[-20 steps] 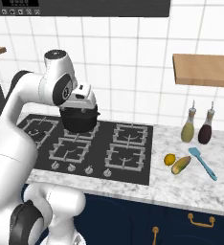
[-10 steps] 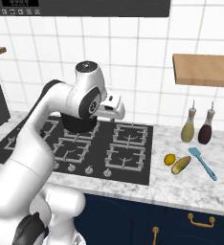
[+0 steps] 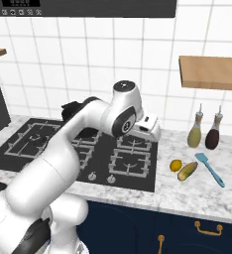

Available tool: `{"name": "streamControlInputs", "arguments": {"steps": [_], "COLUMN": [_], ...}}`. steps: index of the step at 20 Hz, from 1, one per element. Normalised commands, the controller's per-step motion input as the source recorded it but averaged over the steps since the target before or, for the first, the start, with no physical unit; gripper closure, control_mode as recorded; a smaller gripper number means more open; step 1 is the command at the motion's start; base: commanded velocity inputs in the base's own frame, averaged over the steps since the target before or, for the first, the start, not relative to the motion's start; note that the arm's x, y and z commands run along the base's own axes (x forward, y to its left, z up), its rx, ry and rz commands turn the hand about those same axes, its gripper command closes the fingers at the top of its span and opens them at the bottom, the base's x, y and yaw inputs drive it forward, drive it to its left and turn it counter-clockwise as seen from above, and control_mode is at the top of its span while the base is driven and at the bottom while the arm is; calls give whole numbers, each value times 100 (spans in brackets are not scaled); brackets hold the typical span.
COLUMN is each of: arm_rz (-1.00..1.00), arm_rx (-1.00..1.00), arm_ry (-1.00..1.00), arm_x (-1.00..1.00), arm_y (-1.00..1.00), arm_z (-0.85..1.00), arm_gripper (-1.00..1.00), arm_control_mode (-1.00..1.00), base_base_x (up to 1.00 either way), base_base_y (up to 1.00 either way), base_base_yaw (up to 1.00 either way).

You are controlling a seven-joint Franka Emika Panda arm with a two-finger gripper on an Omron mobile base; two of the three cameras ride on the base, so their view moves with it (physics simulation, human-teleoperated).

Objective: Put the lemon and cucumber in the pot. Retrieve the spatula and lightly stir the vegetables in the pot.

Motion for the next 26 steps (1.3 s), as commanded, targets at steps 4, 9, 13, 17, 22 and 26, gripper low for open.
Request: {"name": "streamControlInputs", "arguments": {"steps": [4, 9, 13, 17, 22, 26], "arm_rz": [-15, -12, -3, -2, -6, -8], "arm_rx": [0, 0, 1, 9, 13, 9], "arm_ry": [9, 5, 2, 0, 0, 3], "arm_x": [14, 5, 1, 23, 56, 68], "arm_y": [-99, -90, -60, -45, -40, -37], "arm_z": [-50, -47, -53, -40, -29, -24], "arm_gripper": [-100, -100, -100, -100, -100, -100], "arm_control_mode": [-100, -100, -100, -100, -100, -100], "base_base_x": [0, 0, 0, 0, 0, 0], "base_base_y": [0, 0, 0, 0, 0, 0], "base_base_yaw": [0, 0, 0, 0, 0, 0]}}
